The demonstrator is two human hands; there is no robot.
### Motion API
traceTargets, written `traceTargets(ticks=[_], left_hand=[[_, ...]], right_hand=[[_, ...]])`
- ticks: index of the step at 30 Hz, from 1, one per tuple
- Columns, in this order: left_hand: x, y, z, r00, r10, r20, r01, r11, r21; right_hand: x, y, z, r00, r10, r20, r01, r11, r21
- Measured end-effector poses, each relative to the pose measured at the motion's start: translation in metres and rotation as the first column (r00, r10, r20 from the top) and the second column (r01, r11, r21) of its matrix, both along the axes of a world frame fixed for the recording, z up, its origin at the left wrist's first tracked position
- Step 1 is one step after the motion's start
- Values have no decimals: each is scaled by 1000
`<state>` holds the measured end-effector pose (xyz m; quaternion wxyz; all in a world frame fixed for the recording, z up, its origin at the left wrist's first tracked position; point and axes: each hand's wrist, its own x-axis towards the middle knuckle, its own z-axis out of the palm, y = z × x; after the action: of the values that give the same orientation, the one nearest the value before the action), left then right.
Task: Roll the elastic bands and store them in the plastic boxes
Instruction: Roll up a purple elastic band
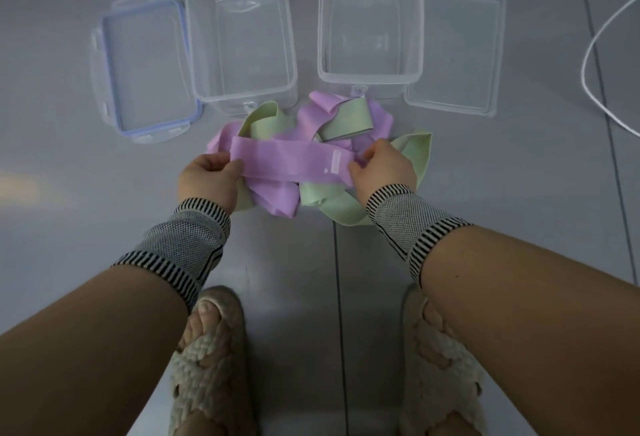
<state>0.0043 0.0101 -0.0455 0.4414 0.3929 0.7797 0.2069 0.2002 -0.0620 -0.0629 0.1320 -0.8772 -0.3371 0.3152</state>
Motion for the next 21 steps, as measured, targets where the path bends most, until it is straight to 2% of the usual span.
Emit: traceTargets(ticks=[4,7,10,13,15,17,21], left_hand=[[1,-5,1,999,3,53,-2,1000,-11],[2,-7,2,997,-31,75,33,999,-21],[3,-9,4,993,-66,97,69,997,-28],[4,-11,4,991,-81,110,85,996,-31],[10,-14,5,989,-97,113,102,994,-38],[17,-16,3,988,-119,98,124,991,-46],[33,-20,4,983,-167,74,170,985,-38]], right_hand=[[-12,6,-7,999,34,-12,-35,999,-16],[-14,9,-7,997,3,-78,-2,1000,3],[-4,6,9,982,-144,-122,160,978,134],[28,-12,25,929,-364,-64,369,897,242],[54,-33,26,880,-475,-29,471,861,194],[70,-53,20,863,-503,-49,505,858,94],[74,-68,5,834,-504,-226,523,852,27]])
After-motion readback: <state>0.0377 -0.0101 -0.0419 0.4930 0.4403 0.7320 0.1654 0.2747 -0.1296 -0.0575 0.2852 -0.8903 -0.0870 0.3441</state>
